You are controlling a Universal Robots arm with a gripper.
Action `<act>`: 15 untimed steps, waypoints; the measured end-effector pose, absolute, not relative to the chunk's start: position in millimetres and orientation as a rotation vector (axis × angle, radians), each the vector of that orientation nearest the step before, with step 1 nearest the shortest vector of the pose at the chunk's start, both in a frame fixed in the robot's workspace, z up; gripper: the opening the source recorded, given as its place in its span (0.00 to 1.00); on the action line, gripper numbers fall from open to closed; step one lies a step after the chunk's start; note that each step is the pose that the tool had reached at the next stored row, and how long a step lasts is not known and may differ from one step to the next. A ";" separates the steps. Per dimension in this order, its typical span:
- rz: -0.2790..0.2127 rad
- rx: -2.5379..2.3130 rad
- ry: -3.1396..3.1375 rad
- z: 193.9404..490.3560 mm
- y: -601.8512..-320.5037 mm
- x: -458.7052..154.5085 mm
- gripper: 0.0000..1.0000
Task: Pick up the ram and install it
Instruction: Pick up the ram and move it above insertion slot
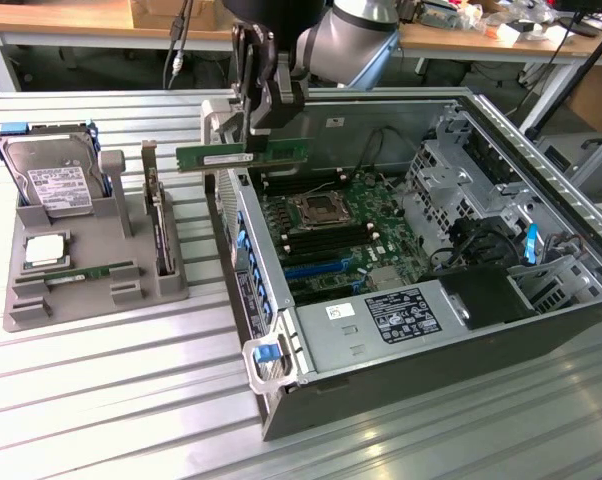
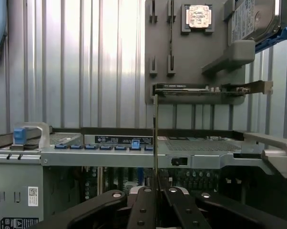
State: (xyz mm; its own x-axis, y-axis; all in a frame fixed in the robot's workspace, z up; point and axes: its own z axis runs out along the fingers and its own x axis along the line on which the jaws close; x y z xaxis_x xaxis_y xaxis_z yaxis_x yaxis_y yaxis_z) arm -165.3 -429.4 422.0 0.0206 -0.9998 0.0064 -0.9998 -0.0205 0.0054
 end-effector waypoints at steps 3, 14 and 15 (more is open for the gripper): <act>0.001 2.238 -2.193 422.0 -429.4 -159.0 0.12; 0.001 2.238 -2.193 421.9 -429.4 -135.5 0.12; 0.001 2.238 -2.193 422.0 -429.4 -133.6 0.12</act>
